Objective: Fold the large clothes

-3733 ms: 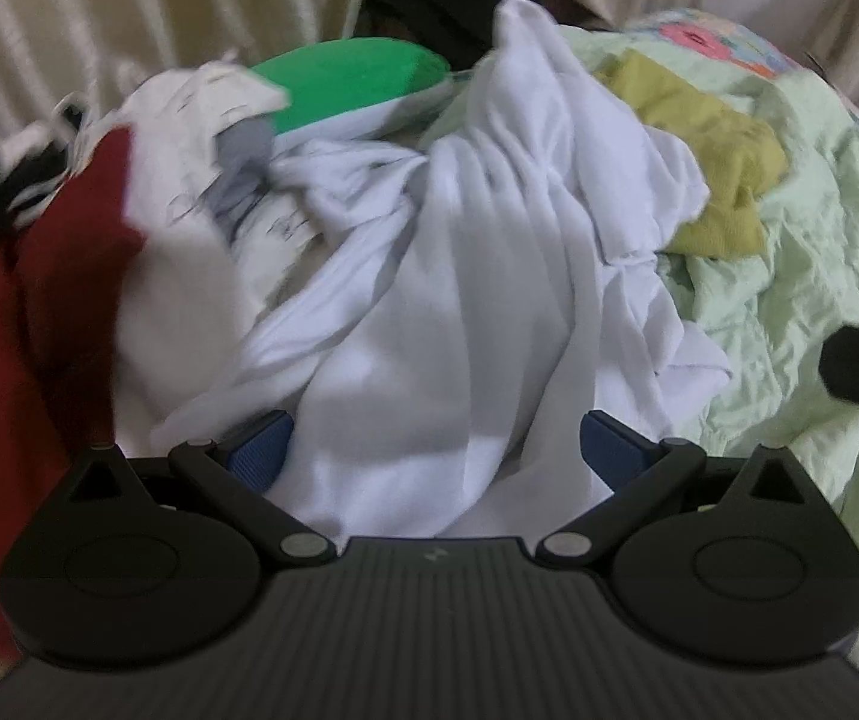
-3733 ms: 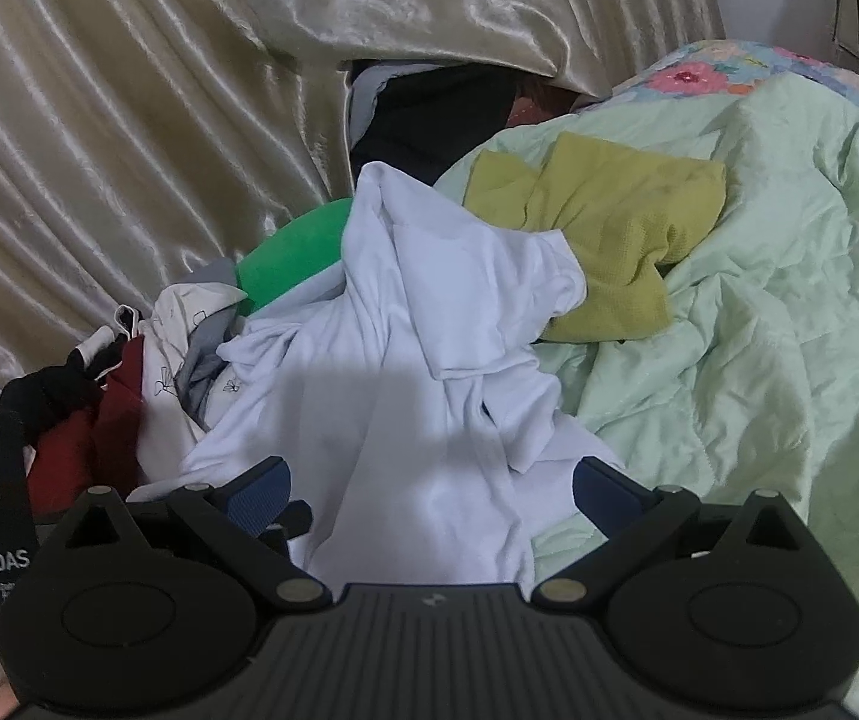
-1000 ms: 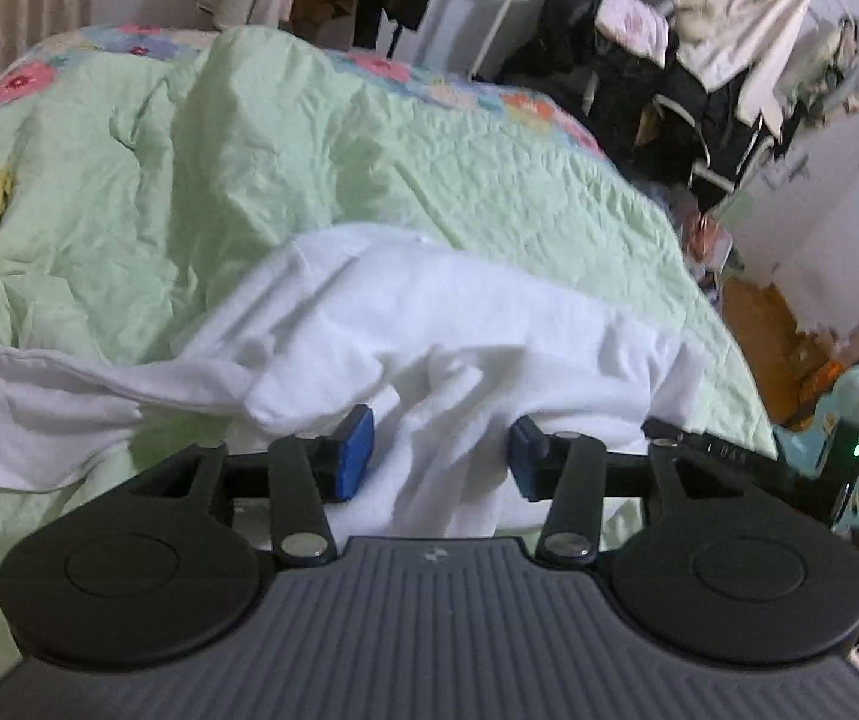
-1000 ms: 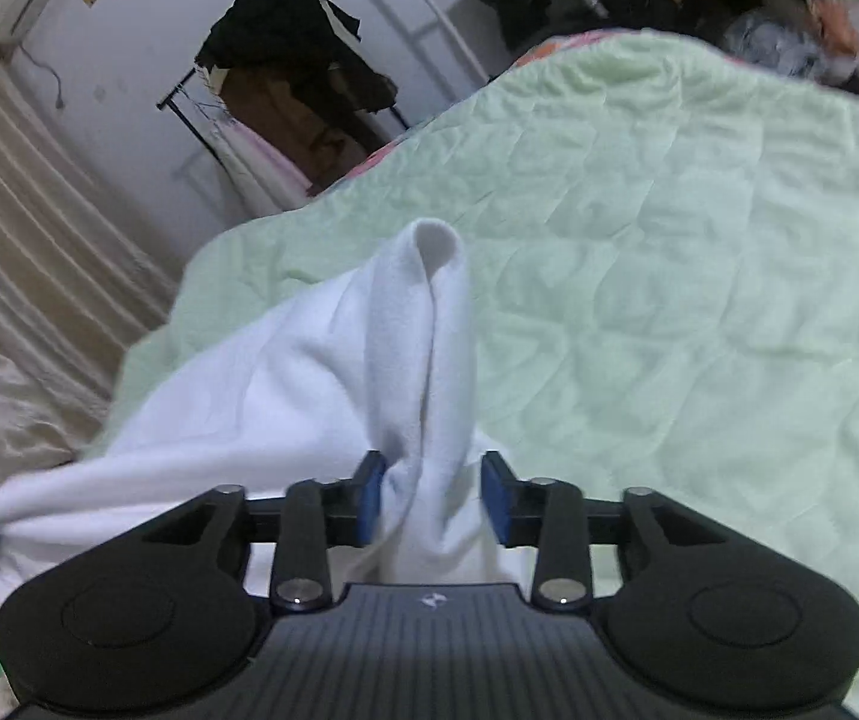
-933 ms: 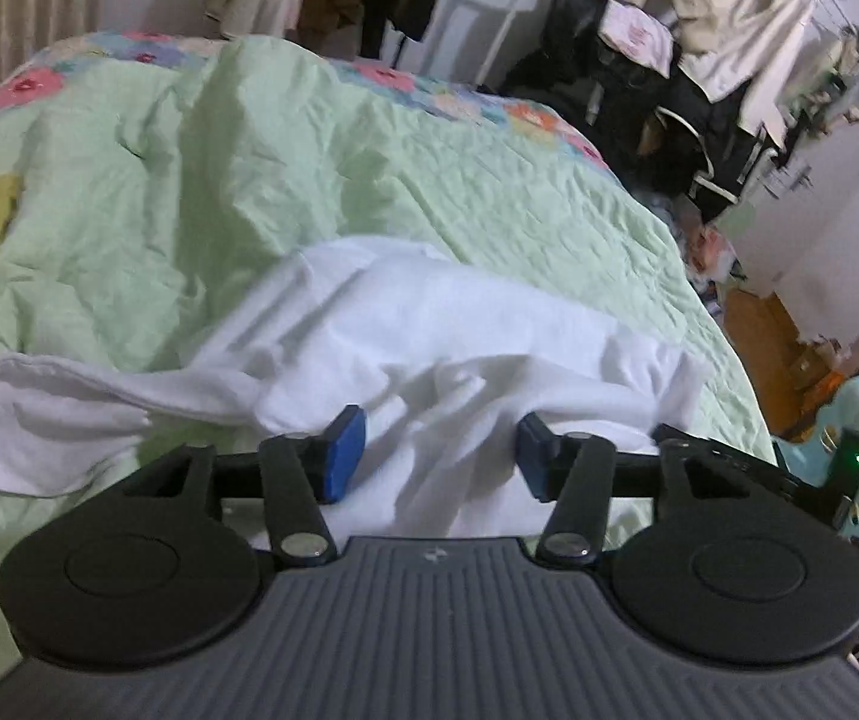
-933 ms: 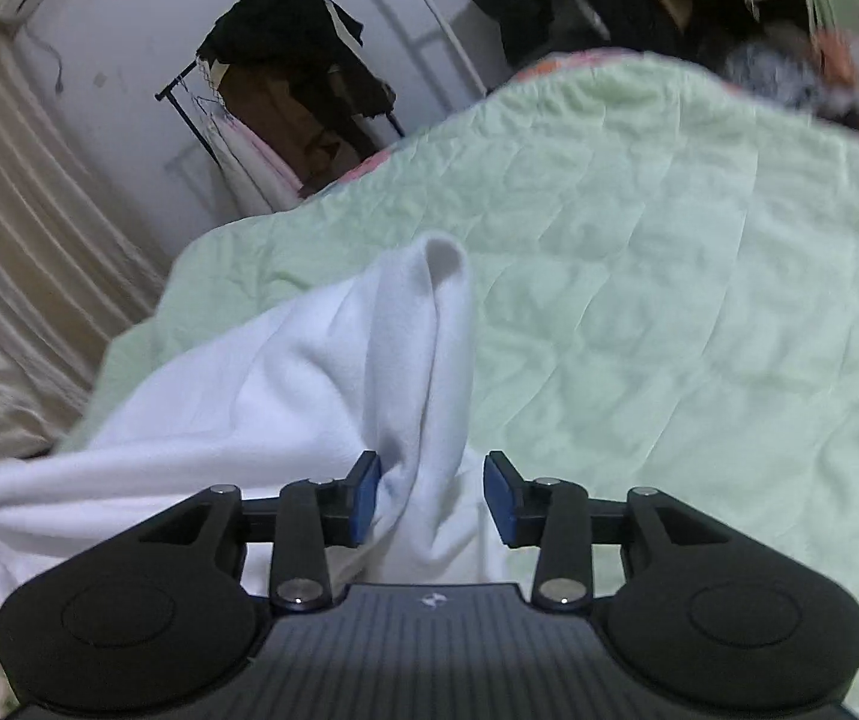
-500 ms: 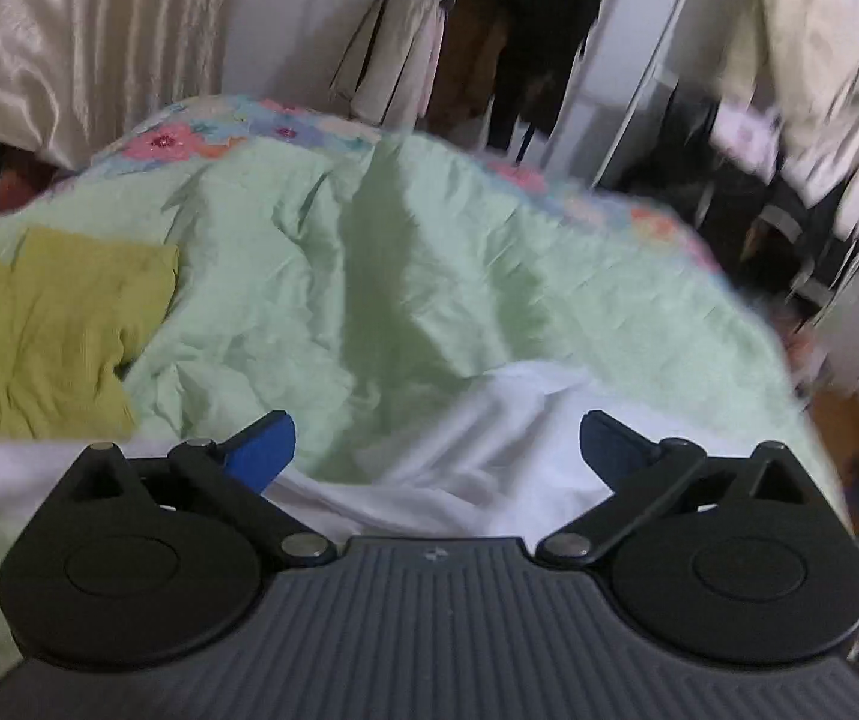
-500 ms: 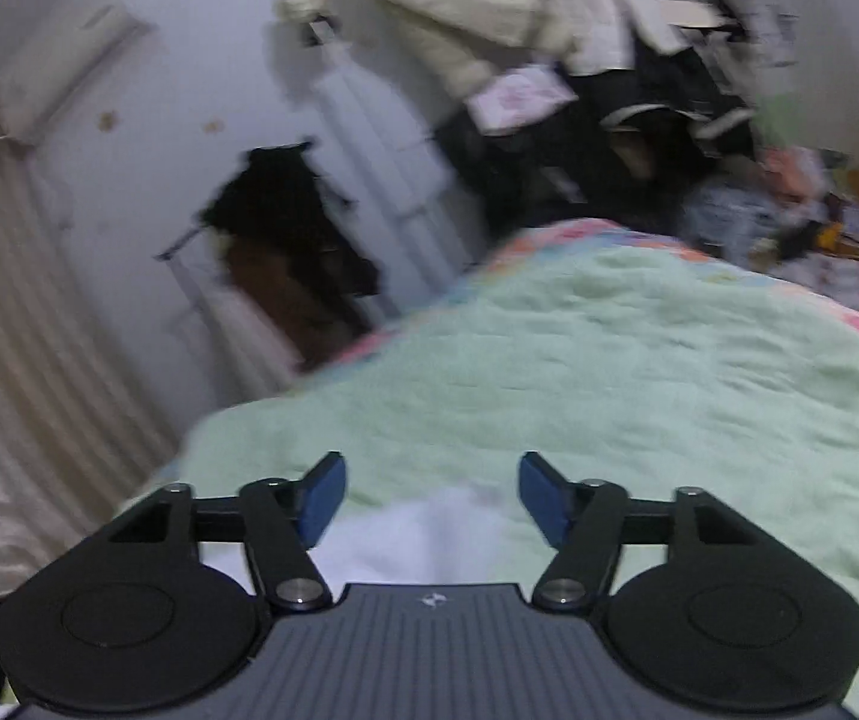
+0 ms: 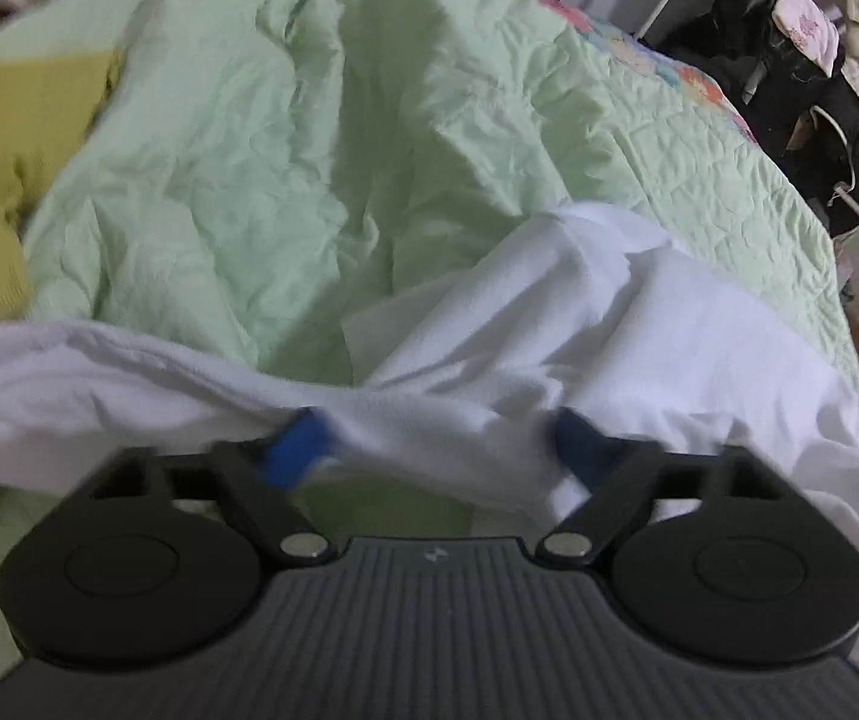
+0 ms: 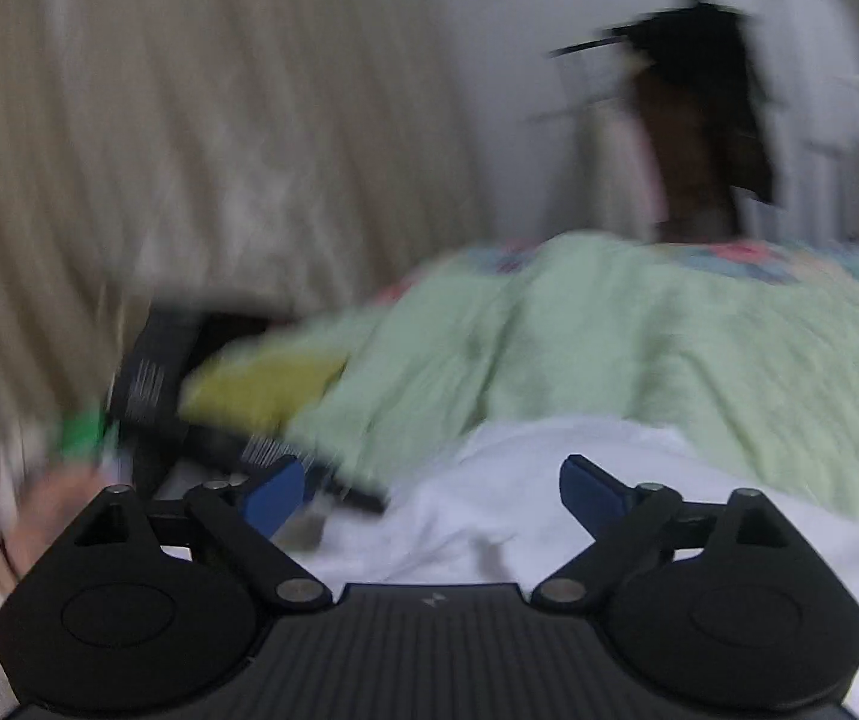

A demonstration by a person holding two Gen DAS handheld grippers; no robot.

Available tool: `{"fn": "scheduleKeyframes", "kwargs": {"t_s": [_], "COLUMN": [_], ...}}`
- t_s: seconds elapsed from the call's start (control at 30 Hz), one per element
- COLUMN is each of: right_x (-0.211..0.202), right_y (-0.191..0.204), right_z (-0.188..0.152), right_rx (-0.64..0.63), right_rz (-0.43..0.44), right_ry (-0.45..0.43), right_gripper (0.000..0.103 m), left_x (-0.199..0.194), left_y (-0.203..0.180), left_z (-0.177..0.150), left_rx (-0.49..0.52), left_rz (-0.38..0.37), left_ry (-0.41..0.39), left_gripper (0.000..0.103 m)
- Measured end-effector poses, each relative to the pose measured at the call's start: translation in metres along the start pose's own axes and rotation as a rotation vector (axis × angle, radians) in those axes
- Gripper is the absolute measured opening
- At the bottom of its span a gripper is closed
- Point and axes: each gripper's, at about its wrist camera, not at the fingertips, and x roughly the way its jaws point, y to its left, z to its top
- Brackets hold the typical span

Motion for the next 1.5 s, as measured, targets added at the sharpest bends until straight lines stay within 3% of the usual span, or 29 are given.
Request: {"fn": "scheduleKeyframes", "kwargs": {"t_s": [0.1, 0.23, 0.3, 0.37, 0.47, 0.5, 0.57, 0.63, 0.7, 0.83, 0.9, 0.97, 1.1, 1.17, 1.23, 1.27, 1.33, 1.5], "right_x": [0.021, 0.019, 0.011, 0.003, -0.008, -0.011, -0.017, -0.024, -0.033, -0.036, -0.030, -0.015, 0.013, 0.015, 0.005, -0.001, -0.044, -0.159], "right_y": [0.025, 0.037, 0.037, 0.035, 0.036, 0.037, 0.039, 0.037, 0.037, 0.053, 0.059, 0.060, 0.059, 0.051, 0.031, 0.020, -0.010, -0.049], "right_z": [-0.019, -0.047, -0.058, -0.065, -0.069, -0.068, -0.067, -0.060, -0.051, -0.029, -0.021, -0.013, 0.005, 0.014, 0.020, 0.023, 0.021, -0.012], "right_rx": [-0.047, 0.017, 0.046, 0.069, 0.076, 0.081, 0.095, 0.111, 0.100, -0.012, -0.044, -0.053, -0.034, -0.008, 0.062, 0.102, 0.199, 0.253], "right_rz": [-0.015, 0.058, 0.065, 0.074, 0.076, 0.072, 0.067, 0.068, 0.058, -0.002, -0.022, -0.026, -0.081, -0.118, -0.109, -0.101, -0.135, -0.433], "right_ry": [0.114, 0.234, 0.262, 0.270, 0.262, 0.252, 0.224, 0.185, 0.130, 0.036, 0.016, 0.003, -0.017, -0.063, -0.118, -0.146, -0.270, -0.469], "right_gripper": [0.090, 0.039, 0.029, 0.026, 0.026, 0.026, 0.032, 0.049, 0.060, 0.080, 0.082, 0.085, 0.085, 0.065, 0.012, 0.007, 0.007, 0.007], "left_x": [-0.012, -0.025, -0.021, -0.010, 0.009, 0.016, 0.019, 0.011, 0.001, -0.027, -0.038, -0.060, -0.085, -0.102, -0.115, -0.119, -0.131, -0.145], "left_y": [0.009, 0.025, 0.030, 0.034, 0.035, 0.035, 0.034, 0.028, 0.021, 0.009, 0.000, -0.023, -0.054, -0.072, -0.089, -0.095, -0.107, -0.114], "left_z": [-0.006, -0.020, -0.021, -0.019, -0.014, -0.013, -0.009, -0.006, -0.005, 0.004, 0.007, 0.009, 0.008, 0.006, 0.002, 0.000, -0.010, -0.030], "left_rx": [-0.037, -0.110, -0.140, -0.170, -0.202, -0.213, -0.182, -0.158, -0.136, -0.086, -0.062, 0.019, 0.131, 0.204, 0.273, 0.300, 0.367, 0.415], "left_rz": [-0.054, -0.152, -0.190, -0.197, -0.185, -0.181, -0.196, -0.193, -0.189, -0.261, -0.292, -0.314, -0.347, -0.402, -0.422, -0.429, -0.457, -0.458], "left_ry": [-0.015, -0.022, -0.012, -0.008, -0.002, 0.000, -0.023, -0.077, -0.133, -0.236, -0.272, -0.340, -0.402, -0.429, -0.439, -0.442, -0.454, -0.521], "left_gripper": [0.074, 0.092, 0.092, 0.093, 0.089, 0.072, 0.049, 0.041, 0.029, 0.019, 0.019, 0.019, 0.019, 0.019, 0.019, 0.019, 0.020, 0.043]}}
